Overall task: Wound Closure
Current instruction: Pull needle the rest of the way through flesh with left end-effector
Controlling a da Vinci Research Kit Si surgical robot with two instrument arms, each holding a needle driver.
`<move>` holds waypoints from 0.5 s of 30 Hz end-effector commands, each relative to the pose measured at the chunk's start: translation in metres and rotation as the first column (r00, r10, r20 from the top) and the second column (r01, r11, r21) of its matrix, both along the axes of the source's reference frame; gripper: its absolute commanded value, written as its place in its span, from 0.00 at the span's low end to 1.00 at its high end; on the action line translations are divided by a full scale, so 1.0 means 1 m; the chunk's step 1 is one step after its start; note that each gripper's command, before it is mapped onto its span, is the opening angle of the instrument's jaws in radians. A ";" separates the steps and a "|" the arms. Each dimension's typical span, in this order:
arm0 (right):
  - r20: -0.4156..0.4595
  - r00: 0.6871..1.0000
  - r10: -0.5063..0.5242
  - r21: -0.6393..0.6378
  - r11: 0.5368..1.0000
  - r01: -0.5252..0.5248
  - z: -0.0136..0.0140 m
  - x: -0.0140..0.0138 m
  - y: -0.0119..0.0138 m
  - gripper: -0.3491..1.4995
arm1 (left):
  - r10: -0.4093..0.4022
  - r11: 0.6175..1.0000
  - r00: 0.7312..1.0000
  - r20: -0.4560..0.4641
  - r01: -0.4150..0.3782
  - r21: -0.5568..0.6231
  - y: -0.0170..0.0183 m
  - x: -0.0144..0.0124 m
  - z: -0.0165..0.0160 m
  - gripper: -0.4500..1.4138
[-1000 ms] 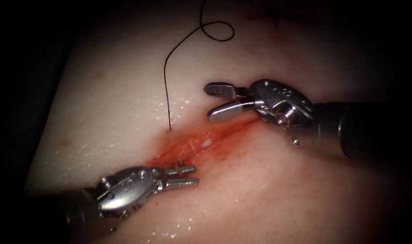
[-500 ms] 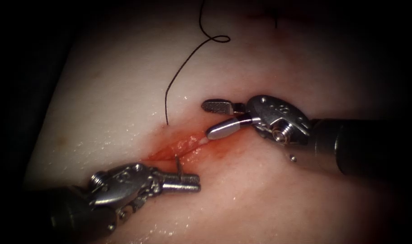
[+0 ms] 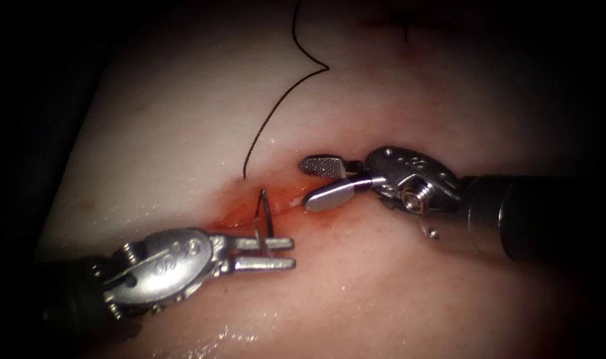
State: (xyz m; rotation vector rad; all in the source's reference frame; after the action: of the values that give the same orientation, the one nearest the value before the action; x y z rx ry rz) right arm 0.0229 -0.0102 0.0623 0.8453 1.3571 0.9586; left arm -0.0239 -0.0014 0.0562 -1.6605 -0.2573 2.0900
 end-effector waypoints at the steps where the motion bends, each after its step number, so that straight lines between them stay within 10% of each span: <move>1: -0.003 1.000 0.002 0.018 1.000 -0.002 0.0004 0.0008 0.0005 0.51 | 0.006 1.000 1.000 -0.009 -0.007 -0.026 0.0004 -0.0005 0.0004 0.00; 15: 0.008 1.000 0.023 0.121 0.992 -0.023 0.0003 0.0003 0.0015 0.25 | 0.005 0.944 0.992 -0.128 -0.047 -0.326 0.0051 0.0005 -0.0014 0.00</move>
State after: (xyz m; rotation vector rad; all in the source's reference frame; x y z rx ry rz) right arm 0.0224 -0.0090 0.0623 0.9284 1.3080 1.0825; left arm -0.0229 0.0038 0.0543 -1.7029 0.1293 2.3541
